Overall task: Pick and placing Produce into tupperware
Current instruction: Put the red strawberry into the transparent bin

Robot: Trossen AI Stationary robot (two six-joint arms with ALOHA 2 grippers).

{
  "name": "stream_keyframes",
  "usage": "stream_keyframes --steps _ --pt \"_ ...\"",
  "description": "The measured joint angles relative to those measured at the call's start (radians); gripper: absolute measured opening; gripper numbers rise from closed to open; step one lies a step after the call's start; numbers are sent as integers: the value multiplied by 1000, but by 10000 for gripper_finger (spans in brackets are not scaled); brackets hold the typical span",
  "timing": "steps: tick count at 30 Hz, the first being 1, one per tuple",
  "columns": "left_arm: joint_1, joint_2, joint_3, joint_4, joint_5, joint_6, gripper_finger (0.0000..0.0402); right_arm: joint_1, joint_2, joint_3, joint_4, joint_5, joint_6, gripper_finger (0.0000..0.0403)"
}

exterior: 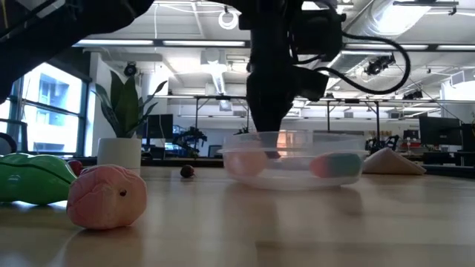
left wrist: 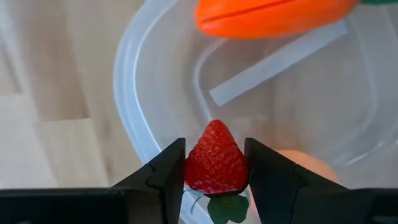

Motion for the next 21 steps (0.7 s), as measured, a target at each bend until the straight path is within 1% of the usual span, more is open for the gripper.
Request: stream_keyframes --steps 13,21 --pt "89 0 0 -12 -18 -4 140 0 0 0 0 0 0 130" --pt "96 0 0 -2 38 -10 140 0 0 0 0 0 0 130"
